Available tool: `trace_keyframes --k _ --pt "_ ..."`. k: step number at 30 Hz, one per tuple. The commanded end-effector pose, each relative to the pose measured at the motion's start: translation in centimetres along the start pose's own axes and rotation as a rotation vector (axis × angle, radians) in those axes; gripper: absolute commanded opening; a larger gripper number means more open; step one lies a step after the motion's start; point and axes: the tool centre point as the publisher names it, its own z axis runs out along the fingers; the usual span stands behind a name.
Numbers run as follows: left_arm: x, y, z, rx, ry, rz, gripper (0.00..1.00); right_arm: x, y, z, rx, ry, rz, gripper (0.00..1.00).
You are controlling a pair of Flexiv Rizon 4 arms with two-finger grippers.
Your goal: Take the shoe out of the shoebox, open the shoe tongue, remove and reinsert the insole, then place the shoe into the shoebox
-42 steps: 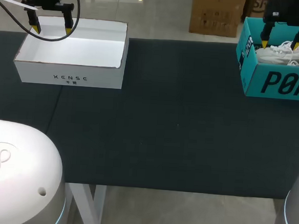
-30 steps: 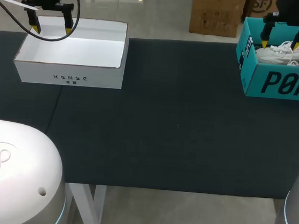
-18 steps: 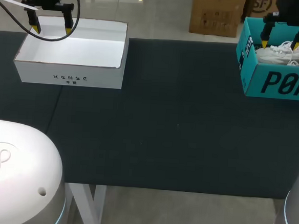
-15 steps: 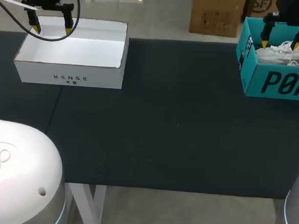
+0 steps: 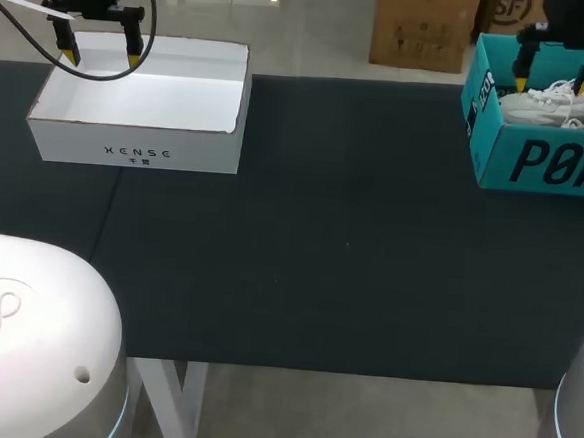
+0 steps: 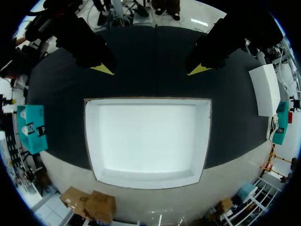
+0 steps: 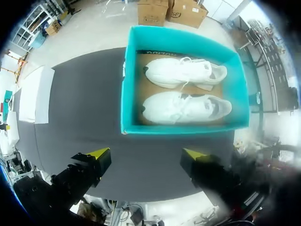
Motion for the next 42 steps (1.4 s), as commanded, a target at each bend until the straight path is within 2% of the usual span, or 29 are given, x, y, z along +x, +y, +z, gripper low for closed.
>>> trace_keyframes --k 1,5,10,13,14,29,30,33,42 --pt "0.0 0.0 0.0 0.0 0.0 0.0 1.0 -2.5 1.6 0.9 0.002 -0.02 0.027 1.0" --pt "0.0 0.0 0.0 0.0 0.0 0.0 1.0 -5.6 2.9 1.7 -0.014 -0.031 0.061 1.0" --pt "0.0 0.0 0.0 0.0 0.0 0.0 1.0 -9.7 4.3 4.0 -0.012 -0.048 0.088 1.0" --pt "0.0 0.0 0.0 0.0 0.0 0.0 1.0 -11.3 4.6 4.6 0.017 -0.064 0.098 1.0" --pt "0.0 0.0 0.0 0.0 0.0 0.0 1.0 -11.5 4.8 4.4 0.043 -0.088 0.09 1.0" --pt "0.0 0.0 0.0 0.0 0.0 0.0 1.0 -11.5 4.8 4.4 0.043 -0.088 0.09 1.0" --pt "0.0 0.0 0.0 0.0 0.0 0.0 1.0 -11.4 4.9 4.7 0.035 -0.063 0.077 1.0" --pt "0.0 0.0 0.0 0.0 0.0 0.0 1.0 -12.5 5.9 5.4 0.047 -0.018 0.089 1.0" --pt "0.0 0.0 0.0 0.0 0.0 0.0 1.0 -18.7 8.9 5.6 0.045 0.038 0.105 1.0"
